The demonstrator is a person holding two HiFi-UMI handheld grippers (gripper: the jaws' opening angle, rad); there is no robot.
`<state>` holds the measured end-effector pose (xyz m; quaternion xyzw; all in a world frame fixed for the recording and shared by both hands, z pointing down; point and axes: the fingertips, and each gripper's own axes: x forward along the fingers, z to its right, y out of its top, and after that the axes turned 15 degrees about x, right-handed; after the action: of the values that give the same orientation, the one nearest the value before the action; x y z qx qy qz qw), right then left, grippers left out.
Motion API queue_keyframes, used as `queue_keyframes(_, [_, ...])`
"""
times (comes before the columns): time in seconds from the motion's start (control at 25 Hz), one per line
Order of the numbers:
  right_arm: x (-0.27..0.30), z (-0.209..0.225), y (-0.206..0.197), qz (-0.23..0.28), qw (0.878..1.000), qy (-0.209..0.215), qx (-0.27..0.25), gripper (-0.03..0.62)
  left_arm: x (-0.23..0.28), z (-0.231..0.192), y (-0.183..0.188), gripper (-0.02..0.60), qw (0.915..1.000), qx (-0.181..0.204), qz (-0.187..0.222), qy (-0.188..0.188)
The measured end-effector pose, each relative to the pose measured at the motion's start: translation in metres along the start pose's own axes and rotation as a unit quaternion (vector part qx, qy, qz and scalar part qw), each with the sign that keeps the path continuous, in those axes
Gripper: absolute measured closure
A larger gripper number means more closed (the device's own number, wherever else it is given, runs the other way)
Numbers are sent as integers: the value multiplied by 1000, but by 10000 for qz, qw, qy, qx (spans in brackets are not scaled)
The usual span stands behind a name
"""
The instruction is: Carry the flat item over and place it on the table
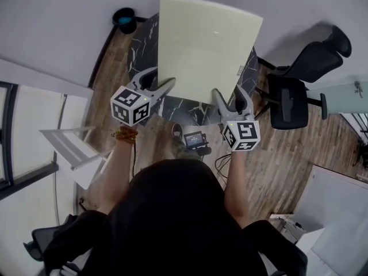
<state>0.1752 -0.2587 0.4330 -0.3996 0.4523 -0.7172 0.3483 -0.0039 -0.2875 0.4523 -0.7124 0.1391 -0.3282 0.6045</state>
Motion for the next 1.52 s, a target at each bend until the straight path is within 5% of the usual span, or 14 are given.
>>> queue_keyframes(1.52, [-9, -2, -104, -967, 9936, -52, 590, 327, -10, 25, -109, 336, 9924, -916, -768, -274])
